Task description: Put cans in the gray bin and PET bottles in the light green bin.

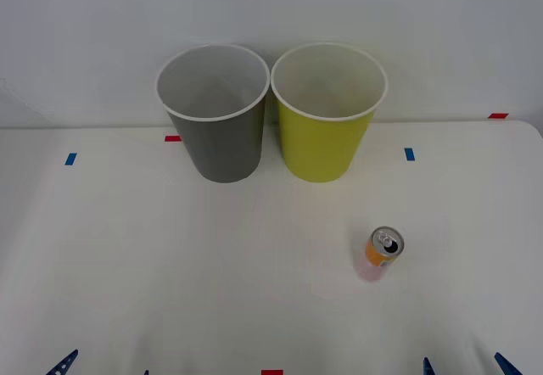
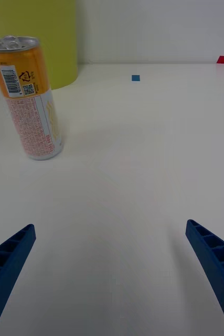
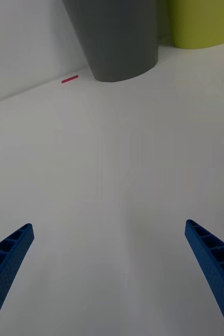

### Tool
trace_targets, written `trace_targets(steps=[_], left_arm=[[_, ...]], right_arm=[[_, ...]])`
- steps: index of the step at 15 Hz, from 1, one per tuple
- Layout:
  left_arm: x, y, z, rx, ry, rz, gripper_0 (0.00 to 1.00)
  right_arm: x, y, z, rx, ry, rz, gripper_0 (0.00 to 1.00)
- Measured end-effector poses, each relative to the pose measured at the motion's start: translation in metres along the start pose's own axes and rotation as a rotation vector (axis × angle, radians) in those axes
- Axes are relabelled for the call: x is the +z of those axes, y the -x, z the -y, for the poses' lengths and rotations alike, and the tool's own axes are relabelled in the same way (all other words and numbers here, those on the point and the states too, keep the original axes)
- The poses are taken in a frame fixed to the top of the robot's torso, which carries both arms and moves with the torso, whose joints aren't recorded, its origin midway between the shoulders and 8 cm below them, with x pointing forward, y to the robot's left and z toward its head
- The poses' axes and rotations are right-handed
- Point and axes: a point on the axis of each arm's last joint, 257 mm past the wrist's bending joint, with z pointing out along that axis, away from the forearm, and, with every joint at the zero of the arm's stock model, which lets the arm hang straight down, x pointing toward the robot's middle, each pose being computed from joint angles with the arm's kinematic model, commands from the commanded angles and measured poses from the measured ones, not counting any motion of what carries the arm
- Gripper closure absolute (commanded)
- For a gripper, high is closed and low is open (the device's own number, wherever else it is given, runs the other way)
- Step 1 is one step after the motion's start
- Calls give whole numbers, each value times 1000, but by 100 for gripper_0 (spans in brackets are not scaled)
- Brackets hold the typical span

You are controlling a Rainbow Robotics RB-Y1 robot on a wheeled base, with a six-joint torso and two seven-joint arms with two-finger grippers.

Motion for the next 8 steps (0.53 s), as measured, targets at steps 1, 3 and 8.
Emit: trace_targets(steps=[1,3,8], left_arm=[[0,0,0,0,0,0,0],[0,0,0,0,0,0,0],[0,0,0,0,0,0,0]], right_arm=[[0,0,0,0,0,0,0],[0,0,0,0,0,0,0],[0,0,0,0,0,0,0]])
